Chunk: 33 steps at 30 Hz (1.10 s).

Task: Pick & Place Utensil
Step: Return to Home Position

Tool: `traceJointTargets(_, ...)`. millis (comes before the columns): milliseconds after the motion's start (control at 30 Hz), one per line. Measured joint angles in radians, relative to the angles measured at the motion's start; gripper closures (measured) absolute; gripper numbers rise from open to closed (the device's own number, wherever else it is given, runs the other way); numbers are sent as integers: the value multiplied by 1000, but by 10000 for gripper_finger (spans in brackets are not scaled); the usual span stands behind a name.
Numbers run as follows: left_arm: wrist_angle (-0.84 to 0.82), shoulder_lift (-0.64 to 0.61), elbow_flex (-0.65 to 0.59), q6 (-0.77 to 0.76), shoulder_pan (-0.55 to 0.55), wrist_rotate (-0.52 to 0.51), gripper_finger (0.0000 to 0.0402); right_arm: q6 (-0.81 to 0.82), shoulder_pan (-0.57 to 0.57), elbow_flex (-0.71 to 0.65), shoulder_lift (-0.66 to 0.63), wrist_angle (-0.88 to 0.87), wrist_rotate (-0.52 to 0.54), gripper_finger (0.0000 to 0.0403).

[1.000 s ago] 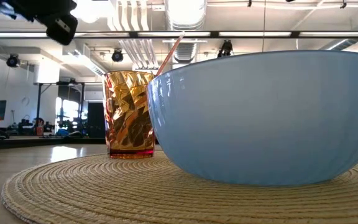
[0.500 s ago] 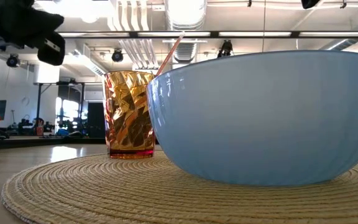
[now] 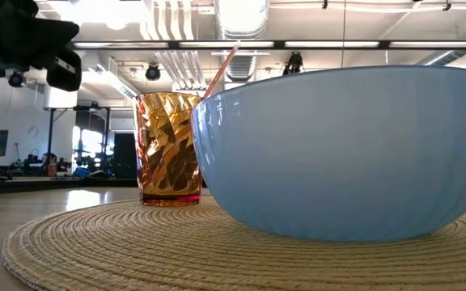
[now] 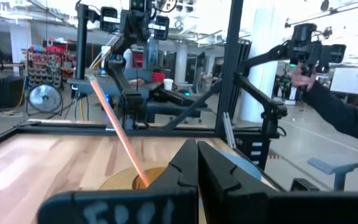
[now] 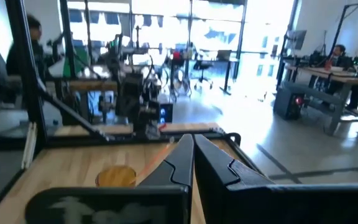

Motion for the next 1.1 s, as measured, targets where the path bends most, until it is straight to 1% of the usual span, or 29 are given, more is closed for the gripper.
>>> traceJointTargets(133,-1,0,0,-10,0,-20,401,36,0,-7,-85,-40,0,394)
traceJointTargets(233,-1,0,0,-9,0,-49,401,81,0,-37,-158,-75,1,394)
traceJointTargets(367,-17,0,-1,-16,0,-108,401,107,0,-121,-266,-77,1,394)
traceJointTargets(500,-59,0,0,-50,0,-110,401,142,0,-212,-368,-77,31,394)
traceJointTargets(633,-98,0,2,-65,0,-110,401,165,0,-290,-449,-72,34,394)
traceJointTargets(733,-97,0,2,-66,0,-110,401,172,0,-320,-452,-71,38,394)
traceJointTargets(900,-98,0,2,-66,0,-111,401,169,0,-357,-433,-72,11,394)
traceJointTargets(1100,-98,0,2,-53,-1,-111,401,189,0,-432,-450,-70,-12,394)
